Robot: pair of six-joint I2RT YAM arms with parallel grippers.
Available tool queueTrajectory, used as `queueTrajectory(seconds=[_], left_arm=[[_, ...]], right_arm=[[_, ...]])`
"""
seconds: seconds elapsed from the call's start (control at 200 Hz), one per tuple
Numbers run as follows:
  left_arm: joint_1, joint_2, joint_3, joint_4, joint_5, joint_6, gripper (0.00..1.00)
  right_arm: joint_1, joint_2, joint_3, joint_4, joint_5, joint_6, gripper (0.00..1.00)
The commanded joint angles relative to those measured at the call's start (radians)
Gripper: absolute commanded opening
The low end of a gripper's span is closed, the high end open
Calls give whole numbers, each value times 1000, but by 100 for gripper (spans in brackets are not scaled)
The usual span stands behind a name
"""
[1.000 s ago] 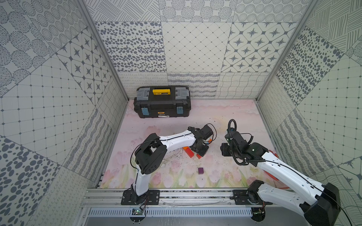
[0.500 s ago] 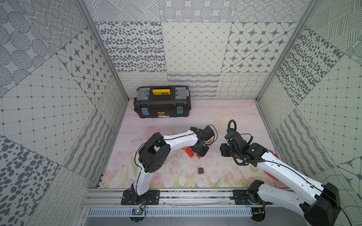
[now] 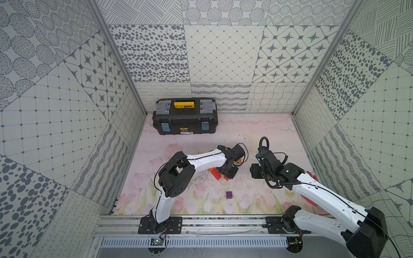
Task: Assemble a heart with building blocks
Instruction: Assemble the building block at the center of the board.
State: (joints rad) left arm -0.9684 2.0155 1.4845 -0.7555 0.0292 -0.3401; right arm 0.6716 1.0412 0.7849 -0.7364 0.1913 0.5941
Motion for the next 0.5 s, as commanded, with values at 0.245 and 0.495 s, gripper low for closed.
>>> queueTrajectory(seconds=[0.245, 0.495], left_arm=[[-1, -80, -22, -50, -39, -50, 51], [82, -434, -237, -57, -117, -188, 55]], right_arm=[[86, 46, 13, 10, -29, 30, 75], [479, 183, 6, 40, 0, 256, 81]])
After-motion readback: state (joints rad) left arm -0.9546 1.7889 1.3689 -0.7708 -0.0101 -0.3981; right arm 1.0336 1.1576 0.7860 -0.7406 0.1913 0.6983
